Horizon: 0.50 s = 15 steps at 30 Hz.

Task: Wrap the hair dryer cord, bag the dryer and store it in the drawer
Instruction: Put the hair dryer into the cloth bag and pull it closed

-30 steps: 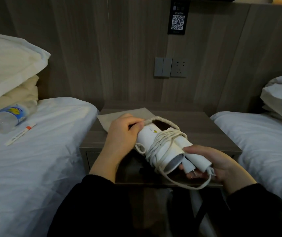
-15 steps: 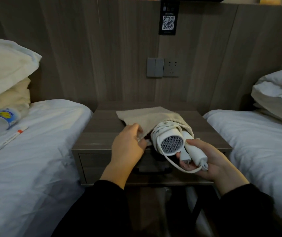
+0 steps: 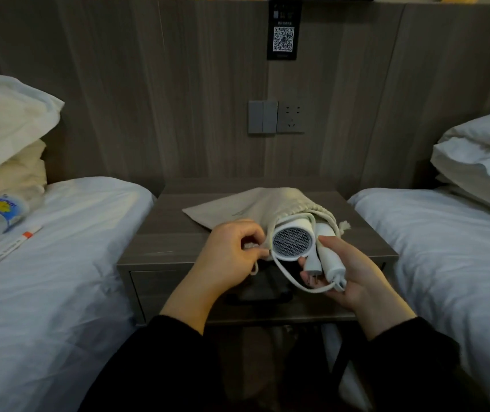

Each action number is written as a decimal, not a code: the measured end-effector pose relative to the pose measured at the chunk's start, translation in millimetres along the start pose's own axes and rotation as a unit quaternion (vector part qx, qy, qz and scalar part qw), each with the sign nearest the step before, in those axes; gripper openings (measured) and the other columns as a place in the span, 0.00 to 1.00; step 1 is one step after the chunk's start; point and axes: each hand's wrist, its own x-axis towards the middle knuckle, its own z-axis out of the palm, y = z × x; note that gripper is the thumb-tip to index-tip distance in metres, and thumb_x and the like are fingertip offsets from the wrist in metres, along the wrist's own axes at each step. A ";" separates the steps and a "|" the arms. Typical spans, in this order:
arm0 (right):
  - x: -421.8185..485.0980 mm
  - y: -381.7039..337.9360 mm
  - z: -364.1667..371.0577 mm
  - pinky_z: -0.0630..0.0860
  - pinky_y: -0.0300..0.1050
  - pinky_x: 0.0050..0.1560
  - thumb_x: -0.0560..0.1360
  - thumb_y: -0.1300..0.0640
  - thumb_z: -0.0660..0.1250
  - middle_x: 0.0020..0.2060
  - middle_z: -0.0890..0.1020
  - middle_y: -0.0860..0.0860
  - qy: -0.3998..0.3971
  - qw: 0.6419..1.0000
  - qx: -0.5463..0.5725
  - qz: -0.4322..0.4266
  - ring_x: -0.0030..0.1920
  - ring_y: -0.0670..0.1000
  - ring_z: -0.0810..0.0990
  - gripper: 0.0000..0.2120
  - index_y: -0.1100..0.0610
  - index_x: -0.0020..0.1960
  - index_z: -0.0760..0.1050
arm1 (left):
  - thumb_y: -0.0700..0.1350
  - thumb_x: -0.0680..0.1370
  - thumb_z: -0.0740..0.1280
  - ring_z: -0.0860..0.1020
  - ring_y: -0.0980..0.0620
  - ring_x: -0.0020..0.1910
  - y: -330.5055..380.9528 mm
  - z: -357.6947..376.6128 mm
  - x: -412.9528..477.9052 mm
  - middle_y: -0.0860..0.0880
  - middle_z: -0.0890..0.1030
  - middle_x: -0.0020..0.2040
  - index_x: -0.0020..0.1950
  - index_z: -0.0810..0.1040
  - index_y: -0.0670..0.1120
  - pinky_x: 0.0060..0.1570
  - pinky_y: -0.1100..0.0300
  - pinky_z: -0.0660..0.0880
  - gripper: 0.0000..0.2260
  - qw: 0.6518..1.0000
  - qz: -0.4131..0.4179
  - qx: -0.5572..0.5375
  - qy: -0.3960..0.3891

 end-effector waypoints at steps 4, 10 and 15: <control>0.8 4.1 3.4 0.77 0.55 0.39 0.76 0.56 0.64 0.42 0.80 0.61 0.041 0.996 -0.074 -0.026 0.38 0.57 0.79 0.07 0.60 0.50 0.74 | 0.41 0.69 0.75 0.76 0.57 0.34 0.1 -11.1 -0.1 0.50 0.79 0.34 0.35 0.79 0.47 0.41 0.61 0.75 0.05 0.982 -0.072 0.019 -0.175; 0.2 5.9 8.0 0.79 0.56 0.42 0.74 0.57 0.68 0.37 0.81 0.63 0.068 0.981 -0.170 -0.061 0.37 0.58 0.81 0.08 0.63 0.44 0.74 | 0.52 0.75 0.66 0.76 0.55 0.44 30.1 -6.7 30.8 0.53 0.79 0.44 0.47 0.79 0.50 0.42 0.60 0.71 0.06 0.992 -0.042 0.106 0.059; -4.0 -0.9 8.7 0.78 0.55 0.41 0.74 0.57 0.68 0.40 0.79 0.63 0.056 0.984 -0.166 -0.028 0.39 0.58 0.80 0.09 0.63 0.46 0.73 | 0.52 0.75 0.66 0.76 0.46 0.53 48.0 26.1 77.5 0.49 0.79 0.47 0.48 0.79 0.46 0.46 0.55 0.71 0.10 0.968 -0.007 0.232 -0.099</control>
